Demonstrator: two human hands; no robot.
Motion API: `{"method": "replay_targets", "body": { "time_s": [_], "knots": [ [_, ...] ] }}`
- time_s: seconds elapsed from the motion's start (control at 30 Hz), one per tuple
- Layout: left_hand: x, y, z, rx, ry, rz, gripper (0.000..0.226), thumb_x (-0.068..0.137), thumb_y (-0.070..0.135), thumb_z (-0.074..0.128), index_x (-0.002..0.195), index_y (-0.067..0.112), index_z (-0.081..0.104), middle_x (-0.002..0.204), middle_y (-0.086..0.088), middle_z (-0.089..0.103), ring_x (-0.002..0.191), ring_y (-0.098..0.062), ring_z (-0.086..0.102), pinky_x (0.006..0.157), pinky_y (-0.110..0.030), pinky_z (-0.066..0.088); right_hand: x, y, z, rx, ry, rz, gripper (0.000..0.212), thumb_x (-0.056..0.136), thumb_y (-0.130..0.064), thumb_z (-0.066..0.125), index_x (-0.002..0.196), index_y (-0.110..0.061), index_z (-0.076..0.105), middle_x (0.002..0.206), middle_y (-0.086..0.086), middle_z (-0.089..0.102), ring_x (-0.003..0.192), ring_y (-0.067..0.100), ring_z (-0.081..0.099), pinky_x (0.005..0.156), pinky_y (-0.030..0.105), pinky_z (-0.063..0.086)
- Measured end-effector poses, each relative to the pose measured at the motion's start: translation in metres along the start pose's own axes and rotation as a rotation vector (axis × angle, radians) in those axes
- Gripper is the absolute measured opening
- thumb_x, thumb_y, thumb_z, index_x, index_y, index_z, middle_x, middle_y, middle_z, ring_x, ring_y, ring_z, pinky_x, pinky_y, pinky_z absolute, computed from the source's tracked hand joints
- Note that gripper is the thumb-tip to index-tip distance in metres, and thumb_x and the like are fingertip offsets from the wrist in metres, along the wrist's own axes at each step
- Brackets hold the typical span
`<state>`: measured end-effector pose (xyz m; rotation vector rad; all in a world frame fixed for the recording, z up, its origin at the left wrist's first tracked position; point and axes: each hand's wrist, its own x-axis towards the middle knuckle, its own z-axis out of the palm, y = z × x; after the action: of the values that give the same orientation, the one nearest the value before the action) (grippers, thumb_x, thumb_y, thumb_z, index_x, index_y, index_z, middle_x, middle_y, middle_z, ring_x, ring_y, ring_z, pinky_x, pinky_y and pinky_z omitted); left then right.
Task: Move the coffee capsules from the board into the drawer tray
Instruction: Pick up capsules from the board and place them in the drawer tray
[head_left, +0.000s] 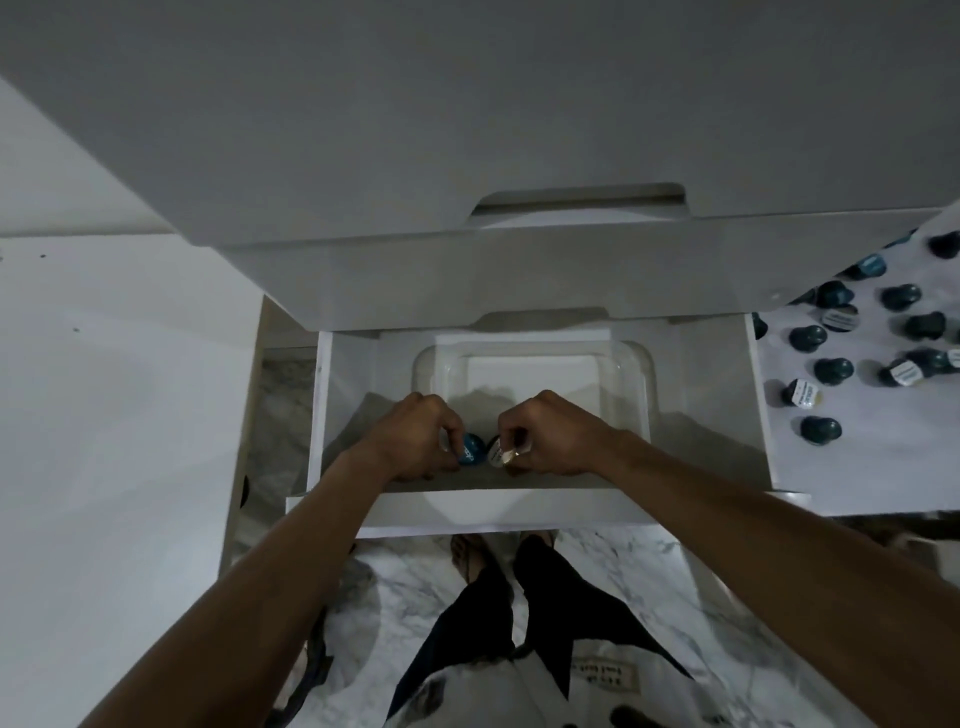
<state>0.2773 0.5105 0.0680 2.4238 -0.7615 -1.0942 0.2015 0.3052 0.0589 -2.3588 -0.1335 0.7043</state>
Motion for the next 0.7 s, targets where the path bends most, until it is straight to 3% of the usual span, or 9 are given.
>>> {"method": "replay_targets", "body": {
  "time_s": [0.2,0.33,0.43,0.7],
  "knots": [
    [-0.003,0.004,-0.004,0.006,-0.04,0.034,0.015,0.074,0.024,0.082,0.075,0.024,0.067,0.084,0.007,0.066,0.047,-0.009,0.065,0.065,-0.034,0.058,-0.002,0.003,-0.001,0.023,-0.05,0.035,0.023,0.068,-0.02,0.087,0.085,-0.02,0.072,0.092,-0.001,0.07,0.086,0.012,0.064,0.076,0.027,0.054],
    [-0.002,0.008,-0.006,0.042,-0.034,0.047,0.015,0.079,0.023,0.076,0.077,0.026,0.062,0.1,0.006,0.065,0.049,-0.012,0.063,0.061,-0.031,0.057,0.001,0.0,-0.001,0.075,-0.072,0.057,0.019,0.07,-0.016,0.084,0.085,-0.02,0.074,0.091,-0.003,0.071,0.084,0.01,0.066,0.078,0.028,0.057],
    [-0.001,0.006,-0.006,0.074,-0.03,0.045,0.015,0.08,0.023,0.075,0.078,0.027,0.06,0.1,0.006,0.064,0.052,-0.01,0.063,0.057,-0.025,0.053,0.004,-0.002,0.0,0.09,-0.077,0.071,0.016,0.071,-0.017,0.083,0.084,-0.022,0.075,0.09,-0.005,0.072,0.083,0.007,0.067,0.078,0.027,0.057],
    [-0.003,0.006,-0.008,0.081,-0.013,0.073,0.017,0.076,0.032,0.076,0.081,0.032,0.06,0.095,0.01,0.065,0.078,-0.009,0.062,0.072,-0.032,0.055,0.0,-0.011,-0.003,0.111,-0.031,0.079,0.02,0.072,-0.028,0.084,0.087,-0.019,0.074,0.09,-0.007,0.07,0.083,0.005,0.064,0.074,0.021,0.053]
  ]
}}
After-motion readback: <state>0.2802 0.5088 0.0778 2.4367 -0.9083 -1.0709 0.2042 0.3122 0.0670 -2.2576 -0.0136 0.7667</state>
